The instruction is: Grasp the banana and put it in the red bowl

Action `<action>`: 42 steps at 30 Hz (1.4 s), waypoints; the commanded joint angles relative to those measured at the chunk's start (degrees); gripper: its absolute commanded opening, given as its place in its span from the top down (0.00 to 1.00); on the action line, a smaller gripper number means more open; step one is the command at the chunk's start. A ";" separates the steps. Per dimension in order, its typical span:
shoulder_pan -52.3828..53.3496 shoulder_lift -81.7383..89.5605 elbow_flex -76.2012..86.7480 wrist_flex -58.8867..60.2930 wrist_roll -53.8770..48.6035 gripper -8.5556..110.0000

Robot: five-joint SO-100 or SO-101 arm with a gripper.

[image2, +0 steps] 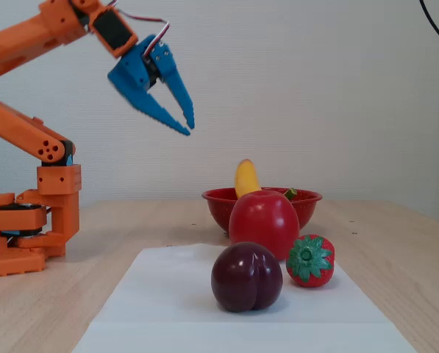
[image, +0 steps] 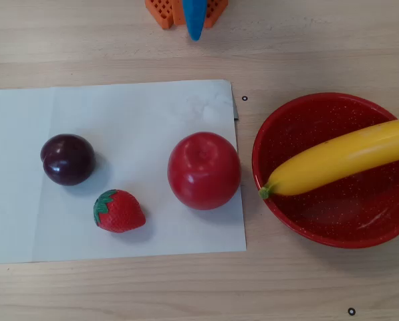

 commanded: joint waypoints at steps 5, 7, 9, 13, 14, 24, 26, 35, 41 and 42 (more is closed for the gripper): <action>-2.37 12.39 14.33 -15.56 -0.79 0.92; -2.64 15.12 19.60 -20.83 -0.88 0.92; -2.72 17.75 25.05 -25.75 -0.62 0.92; -2.90 24.08 35.24 -32.26 0.70 0.92; -2.99 25.22 37.35 -33.57 0.97 0.92; -3.52 34.89 56.78 -48.43 2.02 0.93; -3.60 35.42 58.18 -48.87 0.79 0.93; -4.04 35.42 58.27 -28.92 -7.91 0.92; -4.48 35.42 58.27 -21.09 -12.66 0.92; -4.92 35.42 58.27 -20.04 -12.83 0.92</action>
